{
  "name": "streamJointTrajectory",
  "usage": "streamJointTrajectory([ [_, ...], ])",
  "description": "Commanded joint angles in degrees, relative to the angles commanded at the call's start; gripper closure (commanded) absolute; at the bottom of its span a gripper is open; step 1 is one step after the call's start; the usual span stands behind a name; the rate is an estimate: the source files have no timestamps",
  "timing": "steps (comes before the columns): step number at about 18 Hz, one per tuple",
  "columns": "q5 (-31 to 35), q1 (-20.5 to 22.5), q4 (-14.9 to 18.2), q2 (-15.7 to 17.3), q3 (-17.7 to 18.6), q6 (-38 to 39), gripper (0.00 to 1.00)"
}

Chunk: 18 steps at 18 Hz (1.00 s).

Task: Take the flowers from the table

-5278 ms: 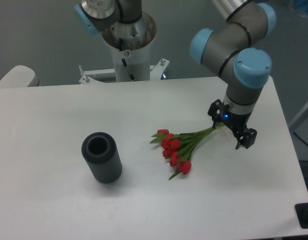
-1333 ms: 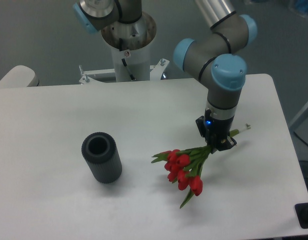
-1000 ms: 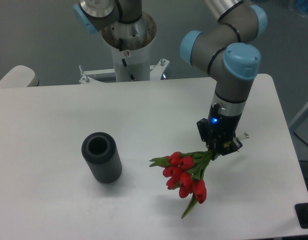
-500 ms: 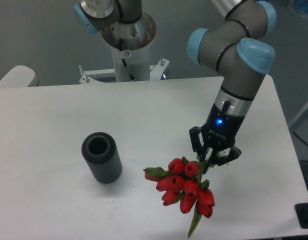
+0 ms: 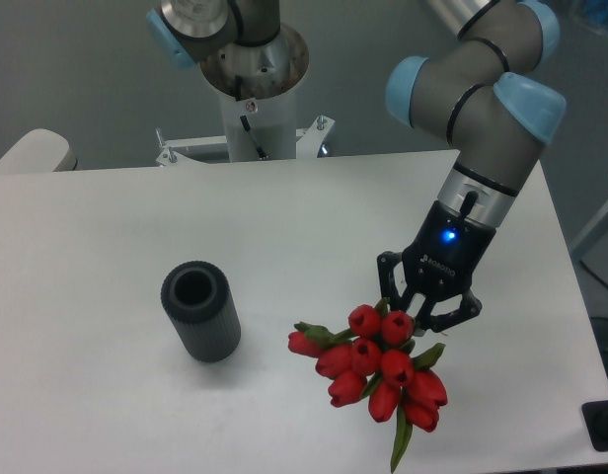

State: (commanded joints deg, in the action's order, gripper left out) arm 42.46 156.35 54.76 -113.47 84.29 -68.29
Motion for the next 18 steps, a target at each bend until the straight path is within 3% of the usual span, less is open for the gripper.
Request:
streamJointTrajectory([
  [18, -0.4, 1.2, 0.0, 0.1, -0.4, 0.0, 0.78],
])
